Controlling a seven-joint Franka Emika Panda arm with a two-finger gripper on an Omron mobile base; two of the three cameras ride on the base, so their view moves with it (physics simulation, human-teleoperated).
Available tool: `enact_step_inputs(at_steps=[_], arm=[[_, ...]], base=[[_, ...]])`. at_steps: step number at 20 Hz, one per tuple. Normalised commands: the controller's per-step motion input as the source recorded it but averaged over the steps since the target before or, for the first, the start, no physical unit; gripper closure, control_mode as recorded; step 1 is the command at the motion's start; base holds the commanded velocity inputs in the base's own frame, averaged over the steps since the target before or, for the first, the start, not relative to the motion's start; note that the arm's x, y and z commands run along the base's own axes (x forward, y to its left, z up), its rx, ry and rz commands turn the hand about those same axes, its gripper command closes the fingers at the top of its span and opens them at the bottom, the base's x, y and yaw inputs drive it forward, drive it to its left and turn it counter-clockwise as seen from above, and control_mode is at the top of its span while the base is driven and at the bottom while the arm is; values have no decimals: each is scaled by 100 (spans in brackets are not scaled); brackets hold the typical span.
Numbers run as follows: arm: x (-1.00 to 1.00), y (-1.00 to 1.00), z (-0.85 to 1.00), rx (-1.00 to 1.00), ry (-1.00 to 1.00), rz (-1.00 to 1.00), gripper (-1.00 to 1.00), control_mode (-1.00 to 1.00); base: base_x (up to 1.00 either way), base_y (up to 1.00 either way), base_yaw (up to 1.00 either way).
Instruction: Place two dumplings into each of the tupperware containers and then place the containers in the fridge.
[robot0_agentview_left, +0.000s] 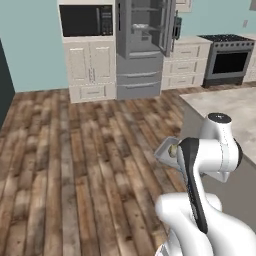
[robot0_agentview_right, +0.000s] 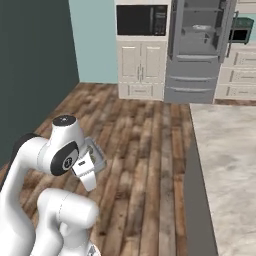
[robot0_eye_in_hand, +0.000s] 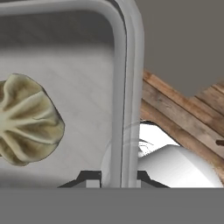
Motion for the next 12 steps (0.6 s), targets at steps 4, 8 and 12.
enact_step_inputs(at_steps=[4,8,12], arm=[[0,0,0,0,0,0,100,100],[0,0,0,0,0,0,100,100],[0,0,0,0,0,0,100,100]], base=[[100,2,-13],[100,0,-13],[100,3,-15]])
